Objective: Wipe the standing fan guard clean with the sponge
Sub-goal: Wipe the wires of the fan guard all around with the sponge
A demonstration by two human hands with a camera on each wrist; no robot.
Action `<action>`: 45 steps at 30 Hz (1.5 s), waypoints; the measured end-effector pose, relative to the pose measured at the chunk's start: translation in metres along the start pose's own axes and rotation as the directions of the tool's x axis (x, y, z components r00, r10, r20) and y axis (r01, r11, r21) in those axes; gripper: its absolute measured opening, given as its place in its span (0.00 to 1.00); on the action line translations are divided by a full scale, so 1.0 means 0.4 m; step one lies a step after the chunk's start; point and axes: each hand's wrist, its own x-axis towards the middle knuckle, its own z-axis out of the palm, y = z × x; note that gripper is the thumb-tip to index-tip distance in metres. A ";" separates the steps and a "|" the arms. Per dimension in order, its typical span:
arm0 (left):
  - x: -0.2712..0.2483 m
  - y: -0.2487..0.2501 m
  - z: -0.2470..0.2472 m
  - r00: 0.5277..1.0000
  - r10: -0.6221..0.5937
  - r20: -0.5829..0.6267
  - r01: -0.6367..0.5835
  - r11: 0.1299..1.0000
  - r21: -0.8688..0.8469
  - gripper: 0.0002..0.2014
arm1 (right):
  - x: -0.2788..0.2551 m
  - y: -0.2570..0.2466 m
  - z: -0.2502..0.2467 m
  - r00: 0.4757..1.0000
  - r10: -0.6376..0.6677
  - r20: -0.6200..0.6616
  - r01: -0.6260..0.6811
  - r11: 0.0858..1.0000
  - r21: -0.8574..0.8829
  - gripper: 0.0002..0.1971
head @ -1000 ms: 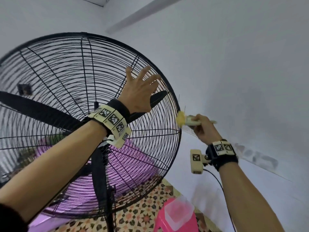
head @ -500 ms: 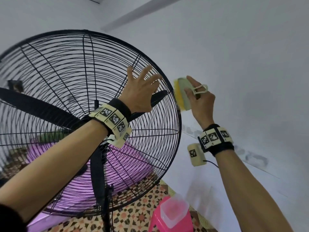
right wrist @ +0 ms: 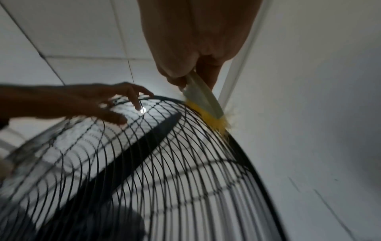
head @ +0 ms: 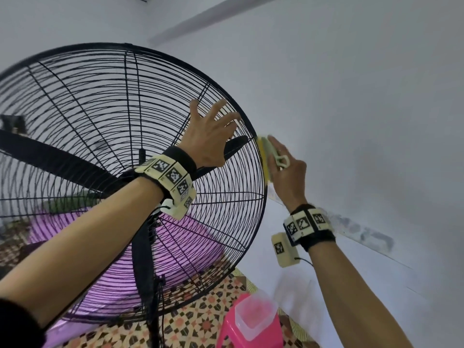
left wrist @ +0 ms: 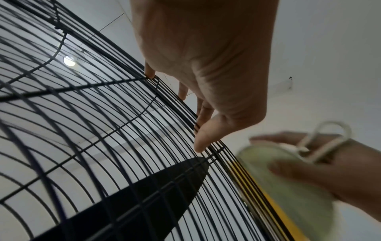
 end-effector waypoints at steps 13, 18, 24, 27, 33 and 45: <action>-0.006 0.000 -0.012 0.999 -0.012 0.032 0.012 1.000 -0.007 0.39 | -0.060 0.049 0.006 1.000 0.012 0.002 -0.012 0.997 -0.074 0.15; -0.006 -0.003 -0.022 0.998 0.017 0.058 -0.016 1.000 -0.017 0.40 | -0.055 0.022 -0.007 0.995 0.095 -0.016 -0.096 0.985 -0.141 0.14; -0.018 -0.014 -0.017 0.997 0.071 0.025 -0.070 0.997 -0.040 0.29 | 0.167 -0.090 0.021 0.777 0.541 -0.323 -0.411 0.824 0.390 0.15; -0.020 -0.027 -0.014 0.995 0.090 0.039 -0.090 0.996 -0.013 0.30 | 0.196 -0.026 0.029 0.601 0.775 -0.197 -0.613 0.604 0.509 0.18; -0.018 -0.032 -0.006 0.994 0.097 0.059 -0.098 0.995 0.014 0.31 | 0.205 -0.057 0.005 0.612 0.791 0.013 -0.695 0.530 0.486 0.10; -0.007 -0.036 0.012 0.995 0.094 0.022 -0.095 0.995 0.009 0.32 | 0.190 -0.084 -0.007 0.615 0.788 -0.009 -0.608 0.481 0.632 0.05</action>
